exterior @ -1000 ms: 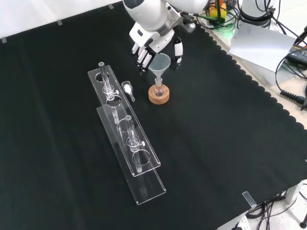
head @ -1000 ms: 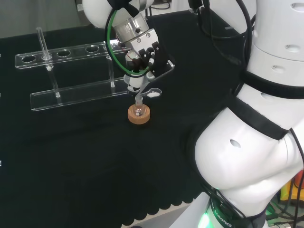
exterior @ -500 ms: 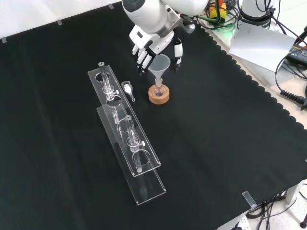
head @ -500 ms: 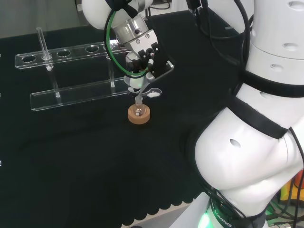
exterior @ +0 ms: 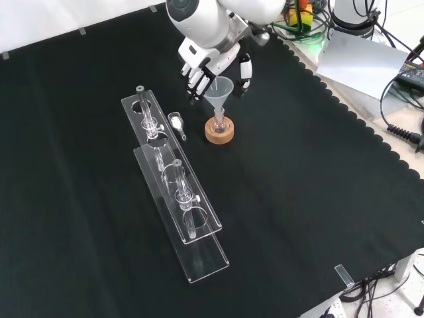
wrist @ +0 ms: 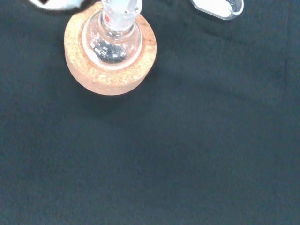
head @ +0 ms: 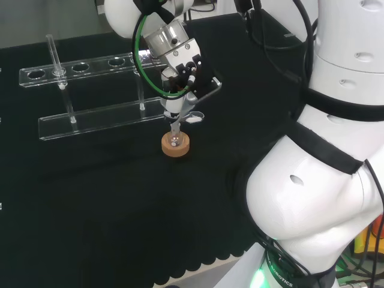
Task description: Place the funnel on the round-bottom flask.
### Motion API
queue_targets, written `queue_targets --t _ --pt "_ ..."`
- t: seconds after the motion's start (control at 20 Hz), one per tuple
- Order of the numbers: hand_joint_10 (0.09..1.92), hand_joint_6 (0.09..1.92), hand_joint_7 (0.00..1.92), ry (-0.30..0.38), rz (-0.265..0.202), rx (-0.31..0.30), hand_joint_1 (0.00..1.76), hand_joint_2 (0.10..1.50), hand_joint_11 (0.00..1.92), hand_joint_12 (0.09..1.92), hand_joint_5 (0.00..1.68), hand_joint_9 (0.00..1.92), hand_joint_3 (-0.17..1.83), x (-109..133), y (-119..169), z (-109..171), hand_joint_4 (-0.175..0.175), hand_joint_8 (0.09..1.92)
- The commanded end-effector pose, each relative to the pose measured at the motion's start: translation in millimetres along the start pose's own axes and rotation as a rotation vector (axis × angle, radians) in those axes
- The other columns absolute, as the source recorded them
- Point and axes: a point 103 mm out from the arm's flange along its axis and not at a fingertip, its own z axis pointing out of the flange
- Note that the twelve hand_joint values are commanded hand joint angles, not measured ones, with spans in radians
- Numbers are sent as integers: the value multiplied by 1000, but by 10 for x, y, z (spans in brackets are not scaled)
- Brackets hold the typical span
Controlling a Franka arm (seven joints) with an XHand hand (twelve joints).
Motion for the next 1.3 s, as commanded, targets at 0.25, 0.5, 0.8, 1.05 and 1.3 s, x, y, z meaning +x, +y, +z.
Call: queue_targets --t 0.25,0.5,0.8,1.05,1.3 --pt "682 87 98 -1 -3 -25 569 653 232 1420 298 419 496 -9 -101 -38 -34 696" --pt "691 87 91 11 0 -93 490 667 220 1429 295 405 401 -56 -217 -122 -33 698" --pt "696 87 149 37 19 -184 607 709 219 1436 322 414 378 -253 -387 -264 -36 716" --pt "673 87 217 75 35 -259 691 715 255 1418 370 466 405 -497 -480 -282 -37 700" --pt "662 87 255 106 63 -281 721 713 281 1414 398 500 423 -752 -512 -288 -38 699"
